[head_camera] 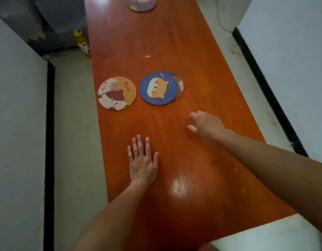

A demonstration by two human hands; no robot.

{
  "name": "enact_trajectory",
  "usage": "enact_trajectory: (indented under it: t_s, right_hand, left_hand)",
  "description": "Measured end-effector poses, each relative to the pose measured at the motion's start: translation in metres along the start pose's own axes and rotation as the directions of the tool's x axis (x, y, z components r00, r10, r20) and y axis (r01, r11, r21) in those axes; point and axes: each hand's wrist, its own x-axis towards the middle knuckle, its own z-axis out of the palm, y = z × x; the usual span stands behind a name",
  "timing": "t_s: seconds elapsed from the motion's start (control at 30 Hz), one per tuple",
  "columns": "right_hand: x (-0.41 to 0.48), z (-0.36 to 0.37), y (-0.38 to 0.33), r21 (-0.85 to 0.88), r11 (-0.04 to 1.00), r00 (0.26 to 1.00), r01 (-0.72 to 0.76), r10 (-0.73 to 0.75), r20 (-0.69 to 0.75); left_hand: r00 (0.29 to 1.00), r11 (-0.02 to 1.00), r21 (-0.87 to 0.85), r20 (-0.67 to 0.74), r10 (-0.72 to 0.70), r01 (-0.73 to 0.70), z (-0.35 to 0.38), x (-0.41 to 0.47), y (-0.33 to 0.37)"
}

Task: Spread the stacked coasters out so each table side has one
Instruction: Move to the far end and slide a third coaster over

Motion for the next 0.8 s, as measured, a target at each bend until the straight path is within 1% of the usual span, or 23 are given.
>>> enact_trajectory:
  t_s: [0.1,0.17,0.23,0.3,0.4,0.5,0.57,0.63,0.7,0.8]
  right_hand:
    - [0.045,-0.013,-0.010,-0.015,1.000,1.000,0.008,-0.008,-0.007]
    - [0.078,-0.021,-0.020,0.016,1.000,0.999,-0.010,0.010,-0.030]
    - [0.109,-0.027,-0.028,0.103,0.992,0.994,-0.066,0.075,-0.085]
    - [0.137,-0.029,-0.033,0.194,0.968,0.977,-0.159,0.182,-0.111]
    - [0.163,-0.029,-0.038,0.237,0.924,0.948,-0.301,0.316,-0.030]
    - [0.175,-0.029,-0.038,0.261,0.891,0.927,-0.373,0.371,0.059]
    - [0.179,-0.030,-0.037,0.332,0.840,0.901,-0.429,0.425,0.090]
    - [0.181,-0.028,-0.039,0.457,0.765,0.882,-0.454,0.458,0.111]
    - [0.179,-0.021,-0.044,0.615,0.669,0.889,-0.416,0.443,0.119]
    - [0.166,-0.013,-0.050,0.778,0.545,0.919,-0.313,0.382,0.102]
  left_hand:
    - [0.999,1.000,-0.013,-0.035,-0.006,0.005,0.009,0.005,0.001]
    - [0.999,1.000,-0.027,-0.042,-0.006,0.004,0.010,0.006,0.001]
    - [0.999,0.999,-0.035,-0.042,-0.001,0.000,0.013,0.005,0.000]
    - [0.999,0.999,-0.042,-0.037,0.001,-0.002,0.015,0.005,0.000]
    - [0.999,0.999,-0.045,-0.039,0.001,-0.003,0.017,0.005,-0.001]
    - [0.998,0.999,-0.040,-0.055,0.005,-0.008,0.018,0.004,-0.001]
    - [0.998,0.999,-0.035,-0.063,0.007,-0.009,0.019,0.005,-0.001]
    - [0.998,1.000,-0.028,-0.067,0.007,-0.009,0.019,0.005,-0.001]
    - [0.998,1.000,-0.030,-0.062,0.005,-0.007,0.017,0.005,-0.001]
    - [0.998,0.999,-0.036,-0.058,0.001,-0.003,0.016,0.005,-0.001]
